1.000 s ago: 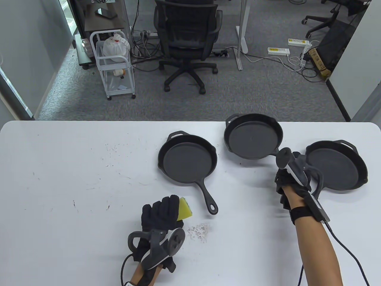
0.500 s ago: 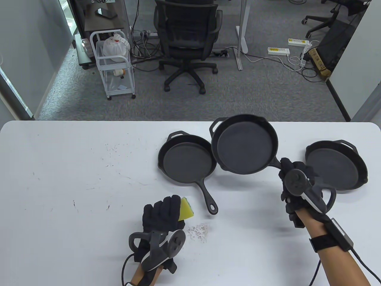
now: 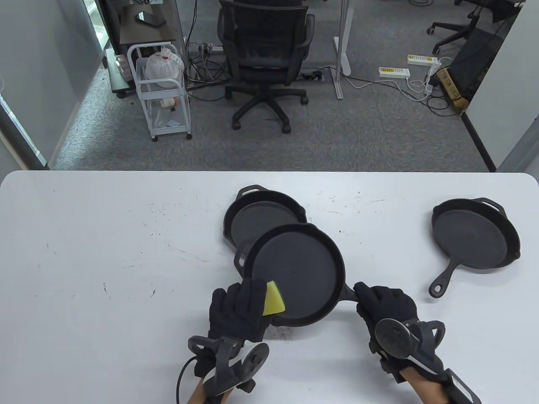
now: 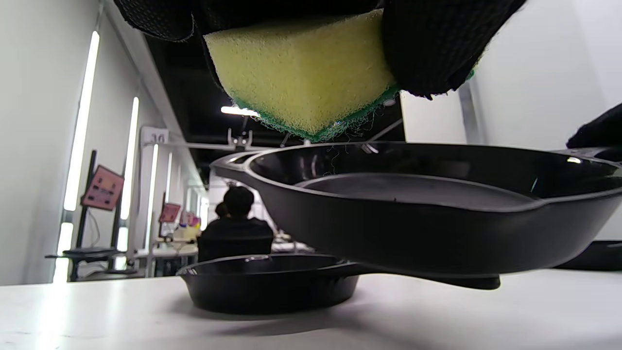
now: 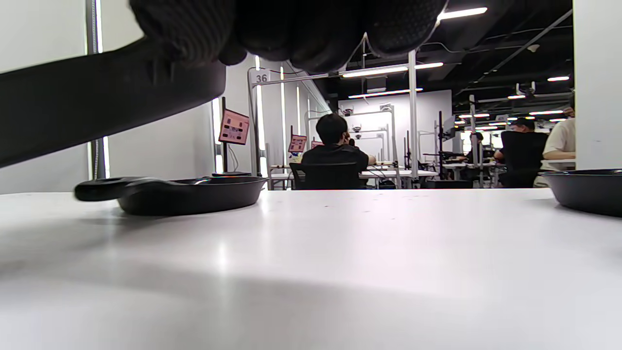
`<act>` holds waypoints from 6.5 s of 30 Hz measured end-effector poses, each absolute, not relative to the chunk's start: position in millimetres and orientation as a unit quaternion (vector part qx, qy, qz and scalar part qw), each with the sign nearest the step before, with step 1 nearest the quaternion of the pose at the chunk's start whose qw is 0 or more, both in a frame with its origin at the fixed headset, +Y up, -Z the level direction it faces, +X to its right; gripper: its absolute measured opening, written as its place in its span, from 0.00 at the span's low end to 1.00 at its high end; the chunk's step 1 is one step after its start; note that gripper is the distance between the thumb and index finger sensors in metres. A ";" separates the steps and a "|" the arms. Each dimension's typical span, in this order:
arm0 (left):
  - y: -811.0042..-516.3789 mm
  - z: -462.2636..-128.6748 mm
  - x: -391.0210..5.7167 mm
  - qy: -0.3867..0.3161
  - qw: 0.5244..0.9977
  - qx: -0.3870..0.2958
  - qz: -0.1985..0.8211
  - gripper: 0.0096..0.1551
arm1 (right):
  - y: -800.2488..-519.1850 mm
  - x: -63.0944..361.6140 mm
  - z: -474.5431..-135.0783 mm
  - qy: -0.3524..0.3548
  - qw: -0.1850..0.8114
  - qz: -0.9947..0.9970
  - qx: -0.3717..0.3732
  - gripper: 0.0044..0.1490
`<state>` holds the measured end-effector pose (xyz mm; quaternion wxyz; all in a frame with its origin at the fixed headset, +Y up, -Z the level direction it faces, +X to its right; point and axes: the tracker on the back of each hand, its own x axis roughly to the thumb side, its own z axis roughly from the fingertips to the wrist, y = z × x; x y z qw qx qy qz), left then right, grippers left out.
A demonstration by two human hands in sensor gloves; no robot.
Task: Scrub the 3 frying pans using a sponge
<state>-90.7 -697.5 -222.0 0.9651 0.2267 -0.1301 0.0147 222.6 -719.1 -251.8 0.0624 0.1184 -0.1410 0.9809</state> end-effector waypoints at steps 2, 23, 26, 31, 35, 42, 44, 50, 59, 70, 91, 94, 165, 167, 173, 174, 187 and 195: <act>-698.7 -222.7 -88.8 -0.134 0.966 0.221 0.013 0.49 | -718.5 218.1 -248.6 -0.134 0.061 0.981 0.125 0.35; -700.3 -223.3 -41.4 -0.163 0.946 0.245 -0.138 0.48 | -707.6 182.3 -203.4 -0.270 0.008 0.934 0.232 0.34; -695.9 -232.8 -59.3 -0.089 0.949 0.266 -0.145 0.48 | -707.7 182.7 -201.4 -0.278 -0.002 0.929 0.243 0.34; -700.2 -241.4 -80.3 -0.047 0.961 0.224 -0.154 0.48 | -702.8 189.4 -204.1 -0.292 -0.014 0.933 0.208 0.34; -704.3 -238.6 -77.5 -0.085 0.967 0.191 -0.143 0.48 | -697.8 204.6 -209.0 -0.289 0.015 0.943 0.166 0.34; -711.5 -221.6 -40.1 -0.202 0.960 0.165 -0.099 0.48 | -700.1 204.1 -207.7 -0.293 0.022 0.942 0.162 0.34; -708.1 -216.4 -32.2 -0.216 0.949 0.198 -0.115 0.48 | -701.2 199.3 -206.6 -0.293 0.027 0.939 0.177 0.34; -698.2 -220.2 -46.1 -0.133 0.954 0.239 -0.123 0.49 | -703.1 180.2 -193.5 -0.338 -0.030 0.908 0.245 0.33; -700.2 -235.7 -88.1 -0.053 0.976 0.179 -0.115 0.49 | -696.1 196.9 -198.2 -0.347 -0.019 0.919 0.187 0.33; -711.0 -216.2 -34.5 -0.205 0.955 0.181 -0.115 0.48 | -705.3 189.5 -201.3 -0.334 -0.012 0.921 0.200 0.32; -712.0 -225.3 -43.5 -0.198 0.972 0.086 -0.096 0.49 | -705.2 192.4 -203.9 -0.330 -0.002 0.927 0.179 0.33; -706.9 -218.0 -33.5 -0.201 0.961 0.155 -0.110 0.49 | -707.7 184.1 -202.2 -0.327 -0.009 0.923 0.203 0.33; -698.0 -218.3 -59.2 -0.171 0.959 0.222 -0.050 0.50 | -702.1 252.9 -240.7 -0.115 0.296 0.947 0.045 0.30; -699.0 -217.3 -57.0 -0.180 0.957 0.222 -0.050 0.50 | -705.2 252.8 -243.3 -0.079 0.331 0.939 0.049 0.31; -698.5 -209.9 -43.0 -0.220 0.946 0.234 -0.053 0.50 | -713.7 238.7 -245.8 0.026 0.394 0.915 0.088 0.31; -697.2 -206.2 -41.2 -0.219 0.940 0.253 -0.061 0.50 | -711.6 230.9 -243.0 0.020 0.376 0.921 0.104 0.31; -679.0 -228.9 -113.5 -0.025 0.965 0.261 -0.005 0.49 | -700.0 220.1 -225.8 0.008 0.307 0.933 0.186 0.30; -699.4 -228.7 -76.7 -0.150 0.972 0.182 -0.006 0.50 | -700.5 246.3 -230.1 -0.035 0.363 0.924 0.118 0.31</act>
